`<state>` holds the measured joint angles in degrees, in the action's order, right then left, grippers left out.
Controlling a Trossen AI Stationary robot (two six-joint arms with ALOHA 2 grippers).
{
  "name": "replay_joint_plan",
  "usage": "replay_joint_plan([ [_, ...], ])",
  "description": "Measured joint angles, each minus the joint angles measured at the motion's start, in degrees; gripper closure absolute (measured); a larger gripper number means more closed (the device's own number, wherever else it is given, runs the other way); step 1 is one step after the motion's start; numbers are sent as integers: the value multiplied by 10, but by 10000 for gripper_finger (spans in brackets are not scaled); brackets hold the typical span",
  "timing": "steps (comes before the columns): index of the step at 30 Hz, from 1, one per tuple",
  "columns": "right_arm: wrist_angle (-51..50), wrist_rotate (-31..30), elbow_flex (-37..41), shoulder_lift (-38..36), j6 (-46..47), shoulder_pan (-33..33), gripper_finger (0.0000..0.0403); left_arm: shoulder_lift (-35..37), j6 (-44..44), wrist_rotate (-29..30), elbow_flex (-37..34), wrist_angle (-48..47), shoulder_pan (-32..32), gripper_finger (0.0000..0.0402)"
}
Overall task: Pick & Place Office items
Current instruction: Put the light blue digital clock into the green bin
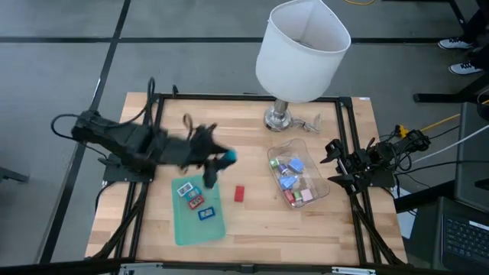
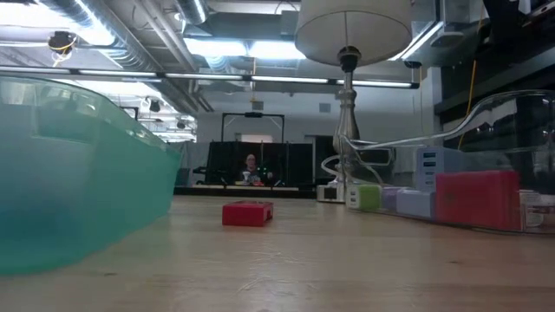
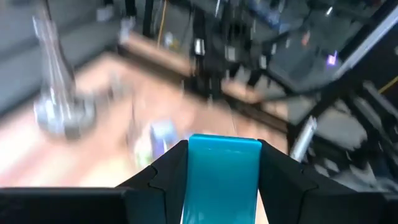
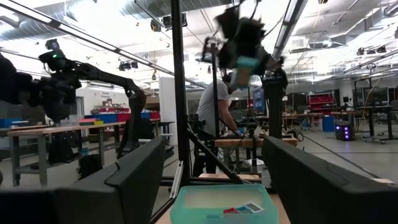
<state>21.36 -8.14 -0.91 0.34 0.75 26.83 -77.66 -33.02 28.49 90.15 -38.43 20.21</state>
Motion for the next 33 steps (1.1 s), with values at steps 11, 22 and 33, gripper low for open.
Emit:
replay_joint_plan([
  [11,0,0,0,0,0,0,124,-107,-372,-4,0,-310,226,250],
  [22,0,0,0,0,0,0,124,-218,-389,-163,-153,-54,296,250],
  [33,0,0,0,0,0,0,124,-206,-392,-159,-286,128,304,250],
])
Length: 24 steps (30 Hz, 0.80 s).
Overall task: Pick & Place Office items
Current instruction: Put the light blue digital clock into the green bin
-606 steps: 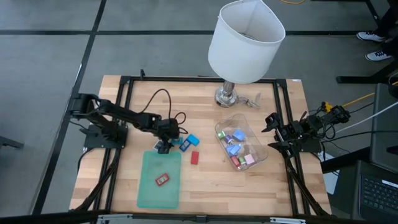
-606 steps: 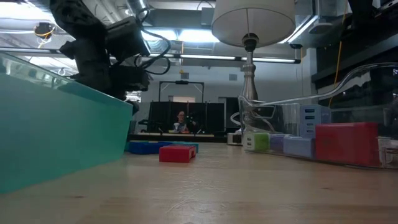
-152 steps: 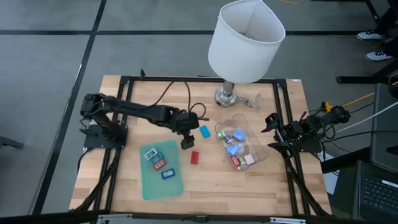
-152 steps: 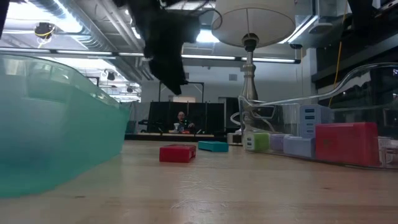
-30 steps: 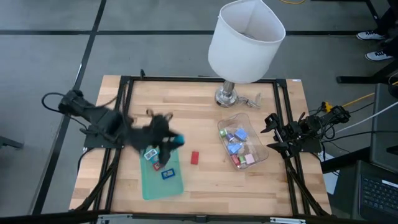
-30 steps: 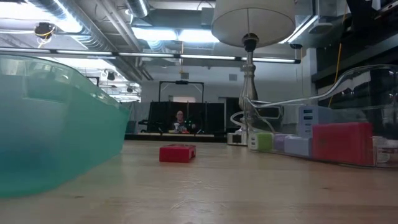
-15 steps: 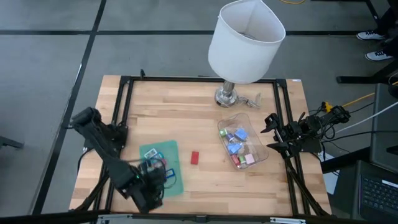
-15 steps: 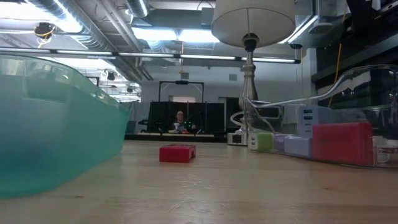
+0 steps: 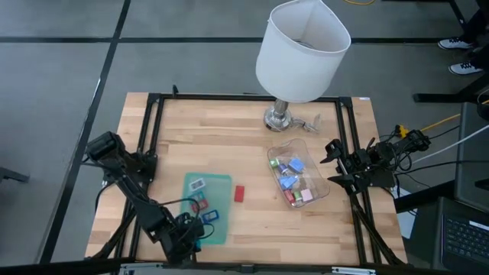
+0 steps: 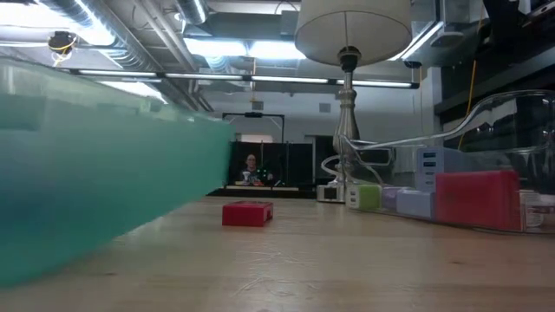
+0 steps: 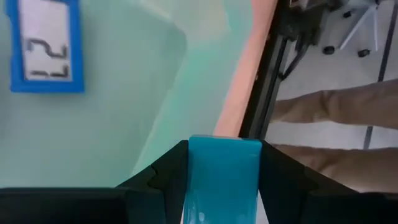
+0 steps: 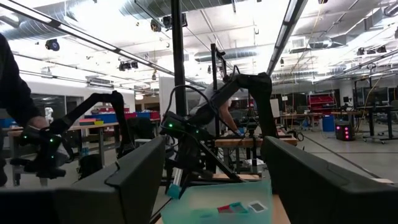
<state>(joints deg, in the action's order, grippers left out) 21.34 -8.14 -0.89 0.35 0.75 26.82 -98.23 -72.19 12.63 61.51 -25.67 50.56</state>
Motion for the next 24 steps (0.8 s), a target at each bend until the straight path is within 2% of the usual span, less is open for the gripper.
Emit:
replay_joint_plan([
  [10,0,0,0,0,0,0,124,61,51,-8,-4,12,-25,250],
  [17,0,0,0,0,0,0,124,97,74,-8,-3,-59,-44,250],
  [21,0,0,0,0,0,0,124,98,82,-8,-3,-135,-64,250],
  [24,0,0,0,0,0,0,124,91,94,-8,-9,-151,-82,250],
])
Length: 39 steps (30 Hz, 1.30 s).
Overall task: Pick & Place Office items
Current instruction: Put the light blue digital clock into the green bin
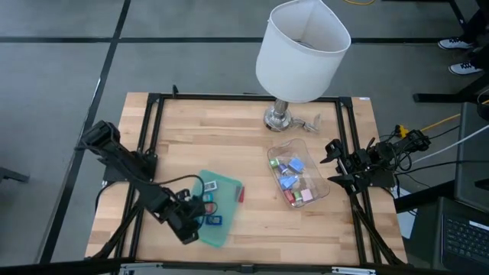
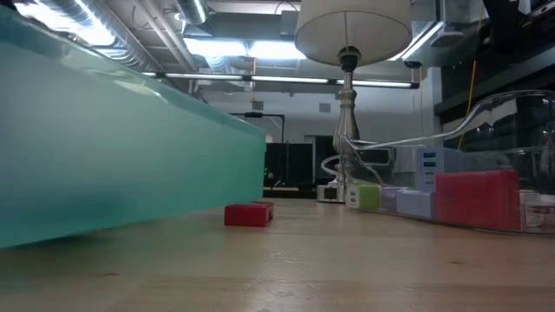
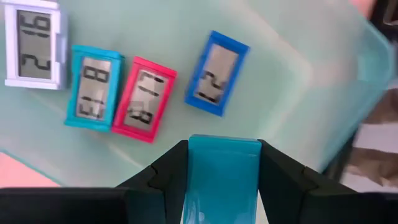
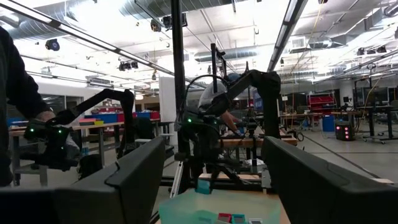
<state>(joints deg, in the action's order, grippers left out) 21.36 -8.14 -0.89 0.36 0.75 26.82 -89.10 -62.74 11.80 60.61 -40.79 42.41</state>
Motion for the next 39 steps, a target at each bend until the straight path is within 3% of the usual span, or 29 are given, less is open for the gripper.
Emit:
replay_joint_plan([
  [10,0,0,0,0,0,0,124,0,-50,-51,-138,196,-16,250],
  [18,0,0,0,0,0,0,124,3,-123,-76,-188,195,11,250],
  [30,0,0,0,0,0,0,124,2,-244,-97,-189,185,87,250],
  [39,0,0,0,0,0,0,124,1,-340,-87,-189,146,101,250],
])
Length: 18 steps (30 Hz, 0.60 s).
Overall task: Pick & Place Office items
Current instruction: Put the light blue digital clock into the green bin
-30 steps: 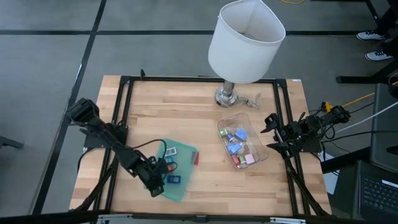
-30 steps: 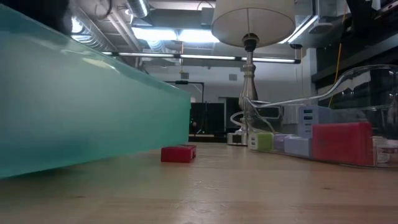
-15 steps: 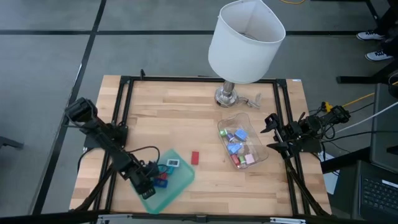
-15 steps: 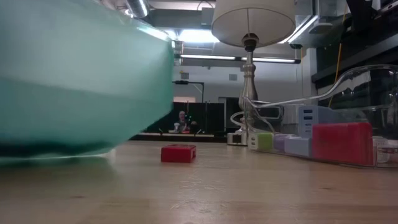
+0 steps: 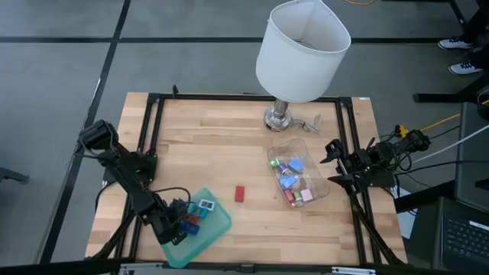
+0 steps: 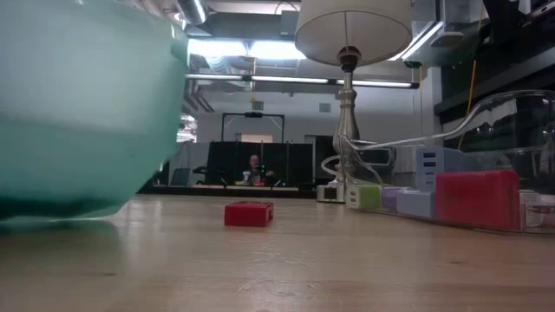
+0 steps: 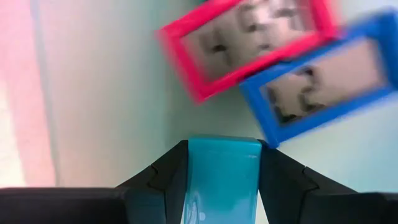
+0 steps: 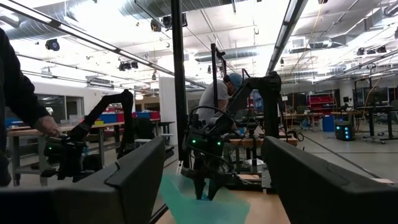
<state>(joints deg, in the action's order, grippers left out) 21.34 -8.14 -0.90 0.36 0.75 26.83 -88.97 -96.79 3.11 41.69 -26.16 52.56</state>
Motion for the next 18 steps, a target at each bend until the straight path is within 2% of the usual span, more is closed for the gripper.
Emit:
replay_joint_plan([
  [12,0,0,0,0,0,0,124,1,-84,36,-1,-38,-25,250],
  [18,0,0,0,0,0,0,124,1,-91,24,0,-68,-50,250],
])
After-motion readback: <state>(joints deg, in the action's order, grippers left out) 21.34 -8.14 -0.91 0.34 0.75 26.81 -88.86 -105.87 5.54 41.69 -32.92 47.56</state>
